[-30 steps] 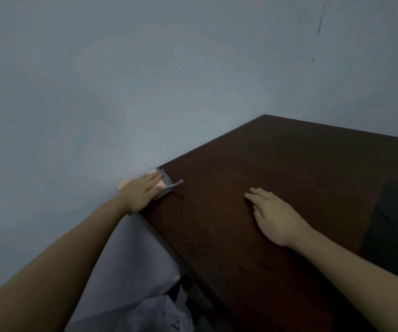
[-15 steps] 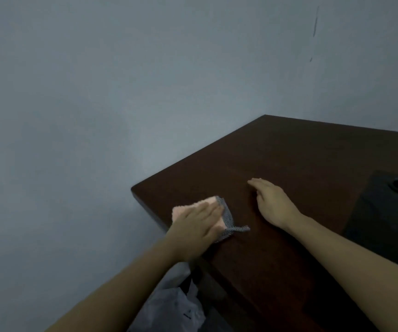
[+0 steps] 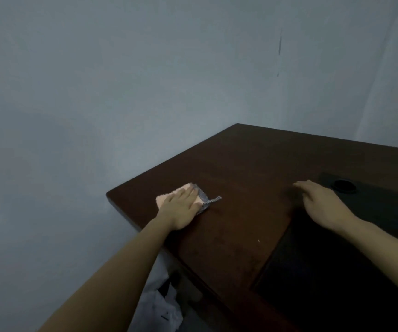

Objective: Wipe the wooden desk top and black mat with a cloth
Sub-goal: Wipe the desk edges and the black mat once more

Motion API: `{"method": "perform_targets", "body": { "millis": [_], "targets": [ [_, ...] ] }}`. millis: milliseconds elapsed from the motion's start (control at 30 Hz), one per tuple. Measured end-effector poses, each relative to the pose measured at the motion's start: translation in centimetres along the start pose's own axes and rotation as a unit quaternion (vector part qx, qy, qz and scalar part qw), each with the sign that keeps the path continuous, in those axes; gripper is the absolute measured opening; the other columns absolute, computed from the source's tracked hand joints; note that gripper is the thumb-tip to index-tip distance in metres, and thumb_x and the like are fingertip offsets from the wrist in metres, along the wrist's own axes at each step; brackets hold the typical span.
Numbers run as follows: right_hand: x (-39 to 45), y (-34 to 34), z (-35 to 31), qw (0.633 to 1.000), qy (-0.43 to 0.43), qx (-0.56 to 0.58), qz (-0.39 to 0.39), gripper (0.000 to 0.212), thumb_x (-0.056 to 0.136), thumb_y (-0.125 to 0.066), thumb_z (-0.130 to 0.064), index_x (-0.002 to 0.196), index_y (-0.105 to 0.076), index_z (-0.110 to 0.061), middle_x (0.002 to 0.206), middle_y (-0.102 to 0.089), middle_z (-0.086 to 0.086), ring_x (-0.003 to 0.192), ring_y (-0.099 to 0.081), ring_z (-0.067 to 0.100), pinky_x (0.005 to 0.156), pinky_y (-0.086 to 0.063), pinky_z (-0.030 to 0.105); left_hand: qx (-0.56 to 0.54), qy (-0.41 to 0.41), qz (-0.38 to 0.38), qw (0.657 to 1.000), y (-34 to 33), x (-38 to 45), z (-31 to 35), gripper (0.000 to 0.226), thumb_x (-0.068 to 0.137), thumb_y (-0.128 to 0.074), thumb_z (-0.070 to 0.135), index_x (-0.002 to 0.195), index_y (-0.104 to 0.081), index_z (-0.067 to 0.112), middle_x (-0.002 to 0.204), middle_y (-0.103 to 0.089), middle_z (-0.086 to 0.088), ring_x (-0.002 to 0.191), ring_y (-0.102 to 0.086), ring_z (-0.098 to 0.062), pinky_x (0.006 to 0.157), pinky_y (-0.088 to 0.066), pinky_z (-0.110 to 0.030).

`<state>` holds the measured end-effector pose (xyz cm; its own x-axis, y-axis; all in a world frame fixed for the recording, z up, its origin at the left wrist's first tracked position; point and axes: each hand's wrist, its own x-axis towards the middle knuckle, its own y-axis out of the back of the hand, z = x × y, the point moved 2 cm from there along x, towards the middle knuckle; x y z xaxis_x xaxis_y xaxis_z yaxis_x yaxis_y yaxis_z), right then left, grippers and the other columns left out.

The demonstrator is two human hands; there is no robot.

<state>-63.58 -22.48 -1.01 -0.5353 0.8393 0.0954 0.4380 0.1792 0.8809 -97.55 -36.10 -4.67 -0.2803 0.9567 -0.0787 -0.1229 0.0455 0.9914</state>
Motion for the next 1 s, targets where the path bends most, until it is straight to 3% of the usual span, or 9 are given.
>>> {"method": "perform_targets", "body": {
  "millis": [167,233,400,600,767,1000],
  "targets": [
    [-0.6,-1.9,-3.4,0.999,0.038,0.001,-0.032,0.046,0.107,-0.033,-0.005,0.151,-0.044,-0.014,0.162,-0.036,0.006,0.154,-0.019,0.024,0.126,-0.016,0.040,-0.020,-0.104,-0.019,0.994,-0.7,-4.4,5.3,0.059,0.108,-0.024,0.046,0.161,-0.008,0.025,0.168,-0.001,0.006,0.155,0.000,-0.013,0.125,-0.002,-0.037],
    [-0.7,-2.8,-5.5,0.997,0.064,-0.002,-0.046,0.047,0.107,-0.034,-0.006,0.153,-0.042,-0.015,0.163,-0.034,0.004,0.155,-0.017,0.023,0.126,-0.011,0.040,-0.100,-0.122,-0.006,0.988,-0.4,-5.3,5.0,0.055,0.109,-0.030,0.038,0.161,-0.018,0.021,0.168,-0.011,0.004,0.155,-0.007,-0.013,0.125,-0.004,-0.032],
    [-0.6,-5.0,-10.8,0.990,0.128,-0.032,-0.056,0.051,0.106,-0.044,-0.018,0.156,-0.037,-0.017,0.165,-0.029,0.003,0.155,-0.013,0.023,0.124,-0.009,0.041,-0.211,-0.034,0.145,0.966,1.6,-6.3,-0.8,0.044,0.108,-0.039,0.022,0.152,-0.042,0.019,0.159,-0.038,0.001,0.151,-0.023,-0.015,0.115,-0.012,-0.020],
    [-0.3,-9.6,-17.4,0.962,0.201,-0.113,-0.145,0.060,0.106,-0.037,-0.041,0.162,-0.020,-0.026,0.170,-0.008,0.002,0.157,0.002,0.027,0.125,-0.002,0.044,-0.230,-0.021,0.139,0.963,1.2,-4.3,-4.1,0.046,0.110,-0.032,0.028,0.155,-0.036,0.023,0.164,-0.026,0.004,0.155,-0.006,-0.019,0.119,-0.004,-0.028],
    [1.7,-13.3,-18.6,0.948,0.156,-0.165,-0.221,0.061,0.105,-0.014,-0.061,0.160,0.003,-0.042,0.169,0.012,-0.006,0.154,0.015,0.033,0.124,0.009,0.046,-0.160,-0.034,0.160,0.973,-0.2,-3.6,-4.1,0.049,0.110,-0.025,0.035,0.158,-0.027,0.028,0.167,-0.016,0.006,0.155,0.001,-0.016,0.123,-0.001,-0.035],
    [5.9,-12.2,-15.1,0.960,0.048,-0.217,-0.171,0.061,0.102,-0.008,-0.064,0.157,0.010,-0.047,0.169,0.015,-0.002,0.155,0.011,0.032,0.125,0.006,0.049,-0.158,-0.022,0.152,0.975,-0.6,-3.0,-4.4,0.050,0.109,-0.021,0.042,0.158,-0.025,0.033,0.166,-0.016,0.011,0.155,0.004,-0.012,0.124,0.001,-0.034]
  ]
}}
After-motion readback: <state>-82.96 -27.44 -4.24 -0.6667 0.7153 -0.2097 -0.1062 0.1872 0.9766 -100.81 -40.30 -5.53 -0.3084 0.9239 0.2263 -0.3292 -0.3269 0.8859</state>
